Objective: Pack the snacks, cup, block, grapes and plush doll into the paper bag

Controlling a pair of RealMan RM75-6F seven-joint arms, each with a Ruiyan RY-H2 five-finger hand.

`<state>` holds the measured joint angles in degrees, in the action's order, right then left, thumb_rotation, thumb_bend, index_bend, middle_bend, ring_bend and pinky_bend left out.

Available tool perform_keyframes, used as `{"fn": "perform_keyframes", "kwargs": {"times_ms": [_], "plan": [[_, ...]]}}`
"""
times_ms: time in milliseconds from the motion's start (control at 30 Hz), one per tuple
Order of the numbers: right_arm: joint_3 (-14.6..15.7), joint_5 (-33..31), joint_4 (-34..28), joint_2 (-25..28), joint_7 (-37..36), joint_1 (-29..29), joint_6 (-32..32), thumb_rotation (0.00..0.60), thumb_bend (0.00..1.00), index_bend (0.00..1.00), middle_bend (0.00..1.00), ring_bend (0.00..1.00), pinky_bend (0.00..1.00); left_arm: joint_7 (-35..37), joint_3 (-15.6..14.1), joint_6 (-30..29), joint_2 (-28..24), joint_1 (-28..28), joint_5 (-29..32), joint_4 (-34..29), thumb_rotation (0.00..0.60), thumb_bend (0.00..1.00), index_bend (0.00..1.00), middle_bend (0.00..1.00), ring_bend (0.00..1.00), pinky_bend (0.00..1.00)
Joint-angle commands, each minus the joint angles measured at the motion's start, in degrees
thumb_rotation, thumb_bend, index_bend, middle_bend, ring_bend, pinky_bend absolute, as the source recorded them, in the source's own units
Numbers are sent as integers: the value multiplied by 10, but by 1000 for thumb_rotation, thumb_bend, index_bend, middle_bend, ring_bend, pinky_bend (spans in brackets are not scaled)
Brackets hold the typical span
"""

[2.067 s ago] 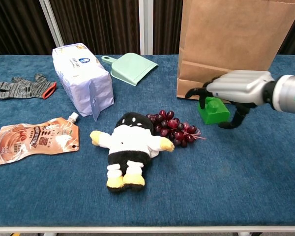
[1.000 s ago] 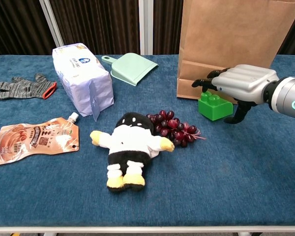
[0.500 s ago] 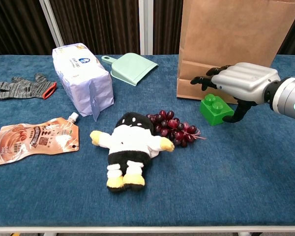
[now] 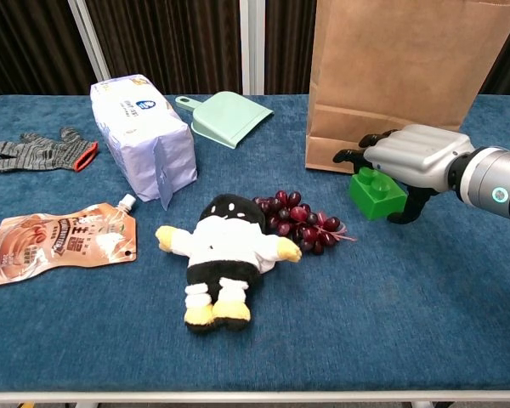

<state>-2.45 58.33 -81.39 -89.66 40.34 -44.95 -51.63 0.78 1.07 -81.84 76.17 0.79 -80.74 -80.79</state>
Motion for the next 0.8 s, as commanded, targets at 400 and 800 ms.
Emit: {"fn": "perform_keyframes", "kwargs": {"times_ms": [400, 800], "plan": [[9, 48, 10, -3, -45, 10, -5, 600, 241, 317, 400, 217, 306, 1, -1, -1, 1, -2, 0, 1, 600, 120, 271, 156, 111, 134], [11, 226, -174, 127, -185, 44, -93, 600, 256, 344, 426, 229, 321, -7, 0, -5, -5, 1, -6, -9, 600, 120, 271, 156, 111, 134]]}}
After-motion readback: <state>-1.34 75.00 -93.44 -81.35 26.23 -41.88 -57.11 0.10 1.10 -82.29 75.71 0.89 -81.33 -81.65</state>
